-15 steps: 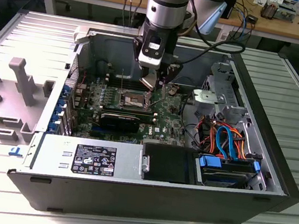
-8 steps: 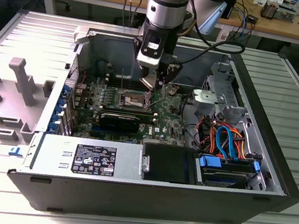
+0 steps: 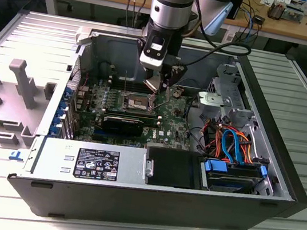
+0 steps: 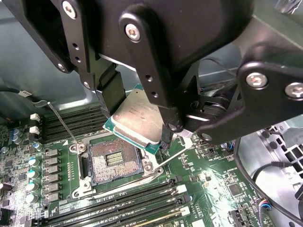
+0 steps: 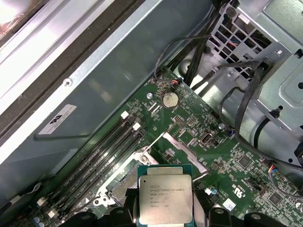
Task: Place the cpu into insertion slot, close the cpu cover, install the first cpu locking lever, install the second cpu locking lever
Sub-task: 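Place the cpu into insertion slot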
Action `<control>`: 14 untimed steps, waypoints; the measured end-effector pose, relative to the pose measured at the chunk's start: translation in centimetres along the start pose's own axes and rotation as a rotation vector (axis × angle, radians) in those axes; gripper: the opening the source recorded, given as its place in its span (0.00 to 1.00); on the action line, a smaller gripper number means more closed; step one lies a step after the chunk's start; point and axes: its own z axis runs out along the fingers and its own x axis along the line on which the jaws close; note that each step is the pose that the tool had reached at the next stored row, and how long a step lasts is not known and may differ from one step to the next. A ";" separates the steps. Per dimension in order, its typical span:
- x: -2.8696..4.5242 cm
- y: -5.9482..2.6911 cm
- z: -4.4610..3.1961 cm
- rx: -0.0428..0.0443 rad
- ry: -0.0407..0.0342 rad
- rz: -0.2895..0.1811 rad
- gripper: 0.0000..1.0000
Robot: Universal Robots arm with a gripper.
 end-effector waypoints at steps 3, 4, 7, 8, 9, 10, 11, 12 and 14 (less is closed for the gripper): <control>0.00 0.00 0.00 -0.0002 -0.0004 0.009 0.55; 0.00 0.00 0.00 -0.0003 -0.0005 0.013 0.55; 0.00 0.00 0.00 -0.0003 -0.0010 0.022 0.55; 0.00 0.00 0.00 -0.0004 -0.0011 0.026 0.55; 0.00 0.00 0.00 -0.0005 -0.0014 0.032 0.55; 0.00 0.00 0.00 -0.0005 -0.0016 0.036 0.55; 0.00 0.00 0.00 -0.0006 -0.0018 0.040 0.55; 0.00 0.00 0.00 -0.0006 -0.0018 0.043 0.55; 0.00 0.00 0.00 -0.0007 -0.0022 0.050 0.55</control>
